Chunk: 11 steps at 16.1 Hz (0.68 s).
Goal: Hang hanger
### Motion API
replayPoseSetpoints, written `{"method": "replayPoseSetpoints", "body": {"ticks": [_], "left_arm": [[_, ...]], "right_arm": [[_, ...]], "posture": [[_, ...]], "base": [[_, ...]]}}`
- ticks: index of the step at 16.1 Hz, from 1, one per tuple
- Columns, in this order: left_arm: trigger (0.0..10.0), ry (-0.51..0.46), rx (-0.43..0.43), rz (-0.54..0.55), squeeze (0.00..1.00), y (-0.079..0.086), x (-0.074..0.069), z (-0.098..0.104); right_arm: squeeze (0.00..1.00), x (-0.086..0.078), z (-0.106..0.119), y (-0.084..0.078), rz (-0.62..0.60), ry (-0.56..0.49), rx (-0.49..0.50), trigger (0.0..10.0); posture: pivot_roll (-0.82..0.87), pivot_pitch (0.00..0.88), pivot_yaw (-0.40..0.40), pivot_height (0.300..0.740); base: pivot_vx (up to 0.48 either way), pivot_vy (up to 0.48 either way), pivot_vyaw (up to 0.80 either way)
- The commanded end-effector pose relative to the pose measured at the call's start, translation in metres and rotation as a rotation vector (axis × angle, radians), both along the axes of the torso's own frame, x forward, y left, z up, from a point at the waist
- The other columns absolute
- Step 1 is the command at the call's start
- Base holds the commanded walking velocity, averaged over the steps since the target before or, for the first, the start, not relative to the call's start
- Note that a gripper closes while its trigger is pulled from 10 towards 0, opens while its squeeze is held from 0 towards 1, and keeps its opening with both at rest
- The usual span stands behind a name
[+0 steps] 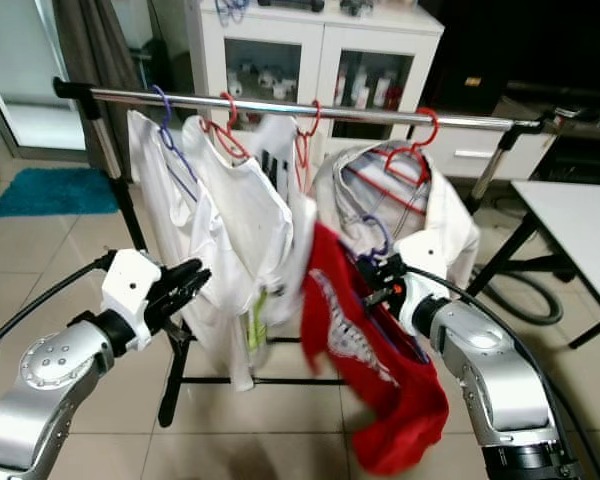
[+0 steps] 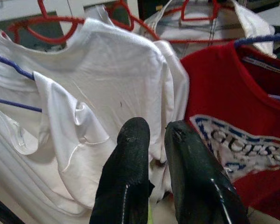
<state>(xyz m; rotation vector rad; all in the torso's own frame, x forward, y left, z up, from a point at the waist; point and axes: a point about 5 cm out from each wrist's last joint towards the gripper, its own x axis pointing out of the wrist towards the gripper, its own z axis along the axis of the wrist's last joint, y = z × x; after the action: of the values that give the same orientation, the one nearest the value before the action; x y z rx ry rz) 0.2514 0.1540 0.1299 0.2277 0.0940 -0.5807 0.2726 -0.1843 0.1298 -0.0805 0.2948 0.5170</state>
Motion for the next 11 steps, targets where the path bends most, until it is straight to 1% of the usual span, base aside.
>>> {"method": "replayPoseSetpoints", "body": {"ticks": [1,2,3,4,6,7,8,9,11], "left_arm": [[10.0,-0.017,-0.005,-0.014,0.00,-0.001,-0.001,0.004],[10.0,-0.018,-0.006,-0.013,0.00,-0.001,-0.001,0.004],[10.0,-0.020,-0.005,-0.007,0.00,0.000,0.000,0.004],[10.0,-0.021,-0.005,-0.005,0.00,-0.001,0.001,0.004],[10.0,-0.025,0.005,0.007,0.00,-0.001,0.002,0.003],[10.0,-0.028,0.012,0.020,0.00,-0.001,0.003,0.003],[10.0,-0.027,0.015,0.023,0.00,-0.001,0.003,0.003],[10.0,-0.028,0.018,0.024,0.00,-0.001,0.003,0.003],[10.0,-0.027,0.018,0.026,0.00,0.000,0.002,0.003]], "right_arm": [[0.00,0.003,0.010,0.006,0.019,-0.026,0.039,10.0],[0.00,0.005,0.010,0.008,0.014,-0.025,0.047,10.0],[0.00,0.013,0.009,0.013,-0.025,-0.021,0.053,10.0],[0.00,0.024,0.005,0.016,-0.102,0.004,0.031,10.0],[0.00,0.041,0.004,0.018,-0.218,0.018,0.012,10.0],[0.00,0.050,0.007,0.019,-0.254,-0.002,-0.021,10.0],[0.00,0.062,0.011,0.017,-0.287,-0.018,-0.096,10.0],[0.00,0.066,0.013,0.016,-0.300,-0.023,-0.120,10.0],[0.00,0.074,0.019,0.018,-0.308,-0.017,-0.128,10.0]], "posture": [[0.12,0.000,-0.063,0.740],[0.12,0.000,-0.064,0.740],[0.12,0.000,-0.062,0.740],[0.12,0.000,-0.061,0.740],[0.12,0.000,-0.063,0.740],[0.13,0.000,-0.065,0.740],[0.13,0.000,-0.069,0.740],[0.13,0.000,-0.069,0.740],[0.14,0.000,-0.075,0.740]], "base": [[0.000,0.000,0.00],[0.000,0.000,0.00],[0.000,0.000,0.00],[0.000,0.000,0.00],[0.000,0.000,0.00],[0.000,0.000,0.00],[0.000,0.000,0.00],[0.000,0.000,0.00],[0.000,0.000,0.00]]}}
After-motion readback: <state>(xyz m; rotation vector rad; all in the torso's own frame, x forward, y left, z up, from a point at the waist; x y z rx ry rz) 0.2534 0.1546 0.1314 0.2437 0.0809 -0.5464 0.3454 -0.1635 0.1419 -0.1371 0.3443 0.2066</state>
